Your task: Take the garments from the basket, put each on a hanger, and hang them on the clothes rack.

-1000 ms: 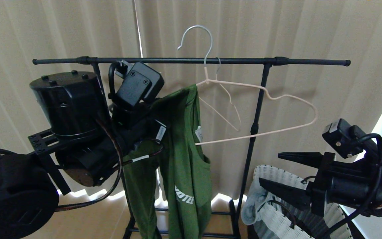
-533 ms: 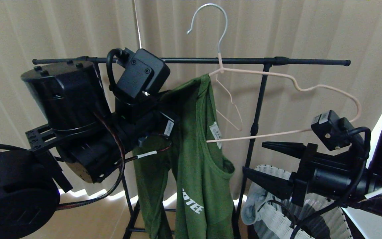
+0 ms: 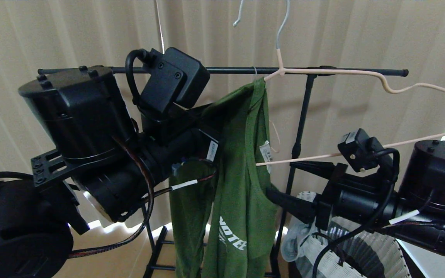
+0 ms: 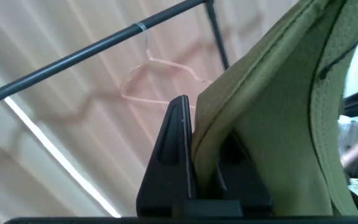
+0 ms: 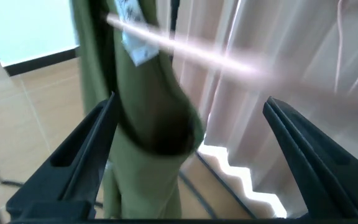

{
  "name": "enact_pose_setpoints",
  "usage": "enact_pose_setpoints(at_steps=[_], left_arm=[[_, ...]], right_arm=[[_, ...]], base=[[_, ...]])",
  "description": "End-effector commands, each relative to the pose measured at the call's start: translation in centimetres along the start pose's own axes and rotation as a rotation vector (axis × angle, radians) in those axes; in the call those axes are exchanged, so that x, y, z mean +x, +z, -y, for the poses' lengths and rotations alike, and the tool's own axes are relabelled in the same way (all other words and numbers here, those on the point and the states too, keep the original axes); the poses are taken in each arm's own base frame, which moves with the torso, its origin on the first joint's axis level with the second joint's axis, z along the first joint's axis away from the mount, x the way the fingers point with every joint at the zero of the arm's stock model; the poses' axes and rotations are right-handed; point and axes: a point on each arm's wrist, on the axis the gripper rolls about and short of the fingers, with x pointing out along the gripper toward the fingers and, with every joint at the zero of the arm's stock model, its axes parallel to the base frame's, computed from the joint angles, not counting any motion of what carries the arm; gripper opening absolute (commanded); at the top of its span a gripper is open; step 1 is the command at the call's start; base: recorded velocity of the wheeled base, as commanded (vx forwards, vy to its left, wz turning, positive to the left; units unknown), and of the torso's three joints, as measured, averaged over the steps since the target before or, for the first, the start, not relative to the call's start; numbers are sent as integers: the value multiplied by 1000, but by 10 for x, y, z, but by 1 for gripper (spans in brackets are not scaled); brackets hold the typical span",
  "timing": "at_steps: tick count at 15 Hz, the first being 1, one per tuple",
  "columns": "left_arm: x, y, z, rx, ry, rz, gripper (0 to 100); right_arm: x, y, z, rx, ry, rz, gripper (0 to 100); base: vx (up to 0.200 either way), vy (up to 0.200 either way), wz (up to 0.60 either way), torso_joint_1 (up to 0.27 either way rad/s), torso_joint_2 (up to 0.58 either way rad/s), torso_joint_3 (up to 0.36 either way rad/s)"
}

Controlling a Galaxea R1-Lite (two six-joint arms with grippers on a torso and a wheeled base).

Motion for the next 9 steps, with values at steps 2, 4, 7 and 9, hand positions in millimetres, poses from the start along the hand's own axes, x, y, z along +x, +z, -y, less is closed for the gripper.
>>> enact_pose_setpoints(at_steps=[2, 4, 7, 9], left_arm=[[-2, 4, 0, -3, -18, 19, 0], [-2, 6, 1, -7, -20, 36, 0], [-2, 9, 0, -12, -12, 61, 0], [-2, 8, 0, -11, -12, 60, 0]], right_arm=[[9, -12, 3, 11, -12, -47, 100], [12, -16, 4, 16, -15, -63, 100], [11, -19, 3, 19, -15, -75, 100], [7, -21, 7, 23, -38, -79, 100]], base=[[0, 0, 0, 0, 0, 0], [0, 0, 0, 0, 0, 0], [0, 0, 0, 0, 0, 0], [0, 0, 0, 0, 0, 0]])
